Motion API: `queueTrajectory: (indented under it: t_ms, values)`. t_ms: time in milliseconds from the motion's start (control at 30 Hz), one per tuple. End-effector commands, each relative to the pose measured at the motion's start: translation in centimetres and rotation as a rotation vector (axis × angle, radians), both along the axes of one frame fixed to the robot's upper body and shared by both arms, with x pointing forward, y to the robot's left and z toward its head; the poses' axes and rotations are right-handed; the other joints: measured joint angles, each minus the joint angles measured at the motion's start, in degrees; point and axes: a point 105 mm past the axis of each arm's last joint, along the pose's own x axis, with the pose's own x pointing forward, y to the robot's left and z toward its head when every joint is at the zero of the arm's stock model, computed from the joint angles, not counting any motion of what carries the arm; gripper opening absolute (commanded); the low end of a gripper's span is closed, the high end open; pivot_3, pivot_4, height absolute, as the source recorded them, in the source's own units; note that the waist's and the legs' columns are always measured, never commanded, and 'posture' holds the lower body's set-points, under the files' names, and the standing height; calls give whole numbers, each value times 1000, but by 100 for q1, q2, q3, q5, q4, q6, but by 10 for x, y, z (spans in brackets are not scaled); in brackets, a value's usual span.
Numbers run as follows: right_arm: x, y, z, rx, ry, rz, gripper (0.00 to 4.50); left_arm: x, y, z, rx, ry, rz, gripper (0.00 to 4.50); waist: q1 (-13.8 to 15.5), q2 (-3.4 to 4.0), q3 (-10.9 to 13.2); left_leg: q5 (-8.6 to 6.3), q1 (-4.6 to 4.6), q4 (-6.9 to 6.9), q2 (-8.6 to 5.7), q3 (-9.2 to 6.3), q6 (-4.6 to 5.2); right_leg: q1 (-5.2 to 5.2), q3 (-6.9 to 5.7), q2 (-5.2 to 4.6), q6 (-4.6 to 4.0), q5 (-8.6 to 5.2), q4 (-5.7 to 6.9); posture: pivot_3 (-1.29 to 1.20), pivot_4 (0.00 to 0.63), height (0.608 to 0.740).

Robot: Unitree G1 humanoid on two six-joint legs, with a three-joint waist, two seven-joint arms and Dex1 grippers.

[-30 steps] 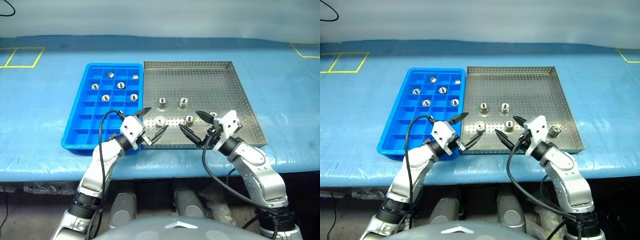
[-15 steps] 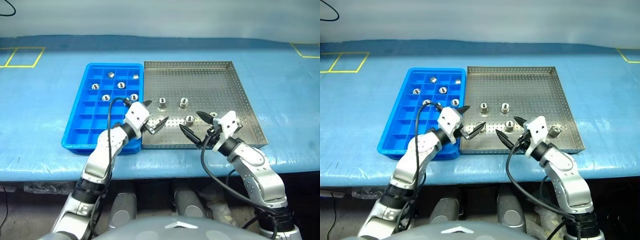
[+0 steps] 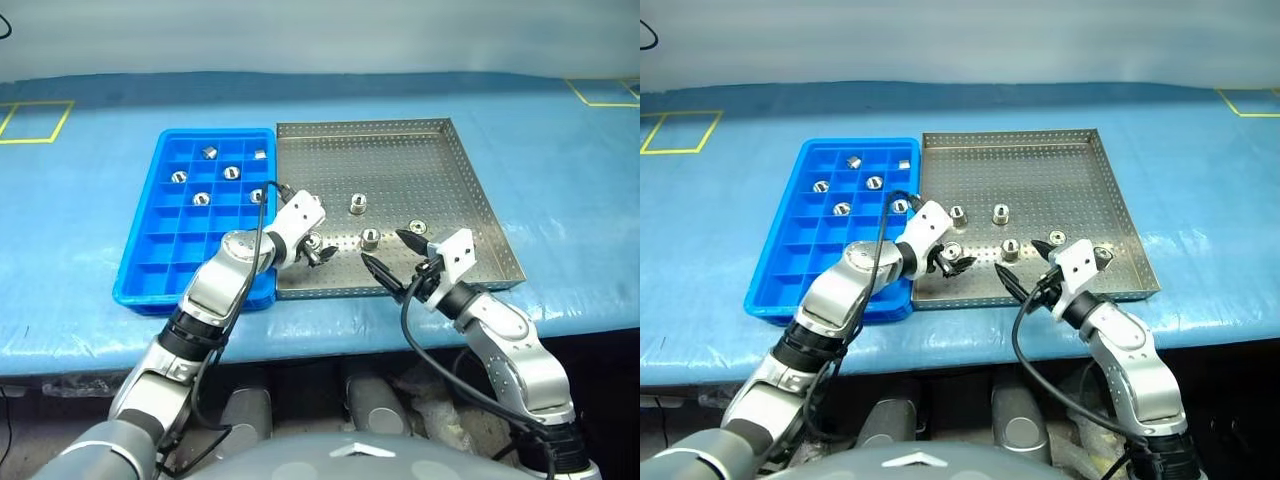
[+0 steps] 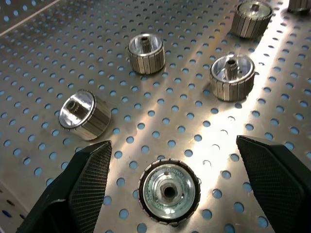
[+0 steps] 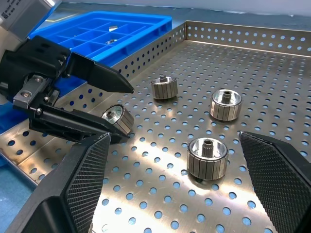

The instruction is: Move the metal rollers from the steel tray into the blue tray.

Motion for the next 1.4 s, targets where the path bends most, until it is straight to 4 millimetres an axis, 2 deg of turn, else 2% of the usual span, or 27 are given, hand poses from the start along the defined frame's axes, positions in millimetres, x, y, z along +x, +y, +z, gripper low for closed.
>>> queueTrajectory:
  t_ms: [33,233,333,500,667,867,967,1067,1167,1400]
  values:
    - [-3,4,15,12,-67,2,4500,2,-1,1,65,-8,-23,4485,-31,0,0,0,0,0,0,0,0,0,1,0,0,0,0,-204,150,740]
    - [-3,4,14,26,-69,-16,4500,4,-4,2,150,-20,-77,4485,-87,0,0,0,-1,-1,0,1,0,-4,2,0,0,0,1,-216,150,740]
    - [-3,4,15,35,-79,-30,4500,7,-8,7,173,-53,-120,3994,-95,0,0,0,-1,0,0,3,0,-3,4,0,0,0,0,-229,150,740]
    - [-4,3,13,37,-77,-37,4500,10,-18,19,96,-73,-123,2315,-97,0,0,0,-3,-2,0,3,0,-6,5,-1,0,0,-1,-232,150,740]
    - [-3,3,14,39,-83,-41,4500,15,-14,19,85,-85,-67,647,-119,0,0,0,-2,-2,0,3,0,-6,7,0,3,1,1,-225,150,740]
    - [0,4,15,35,-83,-30,4500,13,-12,30,52,-101,-88,647,-138,0,0,0,-1,-1,0,5,0,-5,9,0,4,2,2,-204,150,740]
    - [2,6,15,35,-86,-20,4500,13,-11,40,54,-119,-124,1235,-135,0,0,0,-2,-1,0,4,0,-6,9,0,7,4,2,-188,150,740]
    - [3,9,14,38,-84,-12,4500,15,-10,51,68,-142,-158,2215,-117,0,0,0,-1,-2,-1,4,0,-6,8,0,6,3,3,-181,150,740]
    - [6,8,13,37,-95,-29,4500,11,-9,61,93,-84,-263,3187,-82,-1,1,0,-4,-1,-2,2,0,-6,7,0,6,3,3,-174,150,740]
    - [9,11,10,31,-94,-26,4500,10,-1,58,221,4,-406,3187,-81,1,0,0,-3,-5,-2,3,1,-7,8,0,7,3,0,-179,150,740]
